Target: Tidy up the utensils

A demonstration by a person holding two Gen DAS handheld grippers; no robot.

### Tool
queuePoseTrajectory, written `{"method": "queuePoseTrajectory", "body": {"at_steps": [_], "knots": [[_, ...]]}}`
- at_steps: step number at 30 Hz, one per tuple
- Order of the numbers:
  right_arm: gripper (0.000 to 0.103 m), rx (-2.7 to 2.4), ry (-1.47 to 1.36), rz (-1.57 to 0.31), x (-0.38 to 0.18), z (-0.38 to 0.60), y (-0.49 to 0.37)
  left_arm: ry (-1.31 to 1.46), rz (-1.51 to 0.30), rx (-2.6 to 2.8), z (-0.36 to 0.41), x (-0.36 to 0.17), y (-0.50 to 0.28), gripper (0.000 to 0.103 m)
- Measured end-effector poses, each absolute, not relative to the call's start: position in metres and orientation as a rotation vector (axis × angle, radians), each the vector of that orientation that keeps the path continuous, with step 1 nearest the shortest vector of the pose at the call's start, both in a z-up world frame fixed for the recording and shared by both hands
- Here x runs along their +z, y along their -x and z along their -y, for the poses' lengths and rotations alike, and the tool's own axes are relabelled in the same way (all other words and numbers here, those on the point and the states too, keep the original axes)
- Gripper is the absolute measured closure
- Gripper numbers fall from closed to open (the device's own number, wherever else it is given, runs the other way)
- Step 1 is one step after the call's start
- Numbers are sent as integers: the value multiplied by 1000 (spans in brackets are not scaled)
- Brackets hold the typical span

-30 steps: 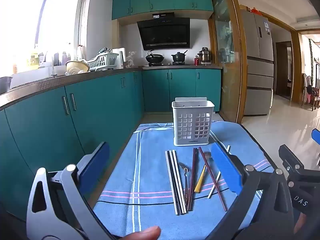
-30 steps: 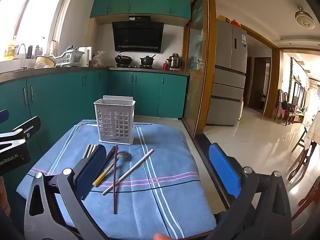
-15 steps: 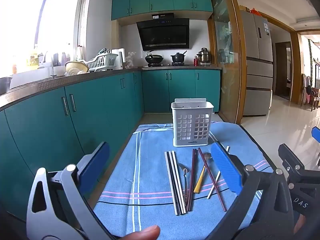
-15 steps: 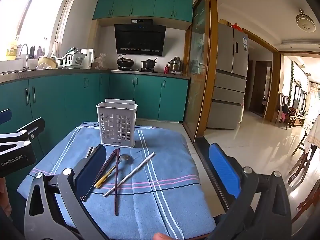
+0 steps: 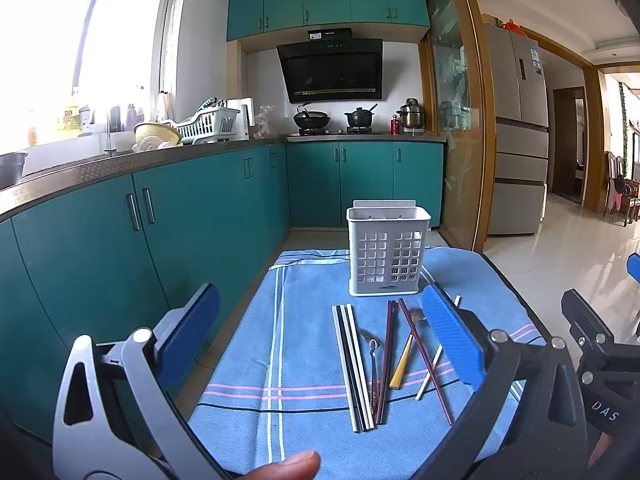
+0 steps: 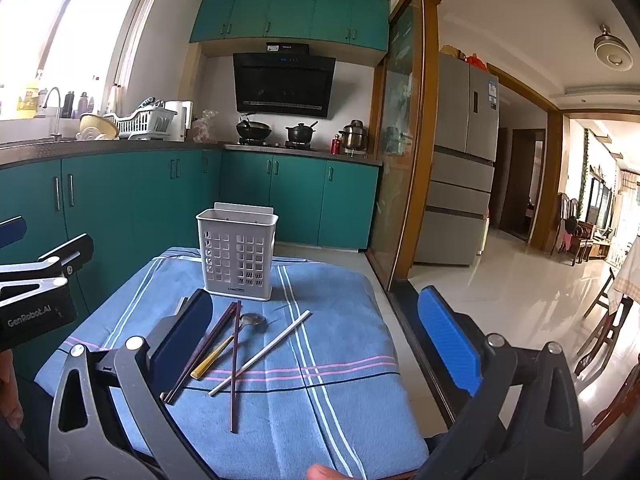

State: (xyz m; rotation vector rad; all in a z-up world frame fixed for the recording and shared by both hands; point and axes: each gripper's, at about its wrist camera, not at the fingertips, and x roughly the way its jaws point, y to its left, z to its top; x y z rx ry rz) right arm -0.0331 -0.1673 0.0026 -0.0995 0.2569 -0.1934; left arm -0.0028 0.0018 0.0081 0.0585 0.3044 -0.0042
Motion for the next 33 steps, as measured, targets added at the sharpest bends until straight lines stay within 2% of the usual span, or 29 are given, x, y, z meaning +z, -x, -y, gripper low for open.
{"method": "queuePoseTrajectory", "body": {"at_steps": [33], "knots": [[3, -188, 111, -249, 6, 168, 37, -51, -293, -3, -6, 10, 6, 3]]}}
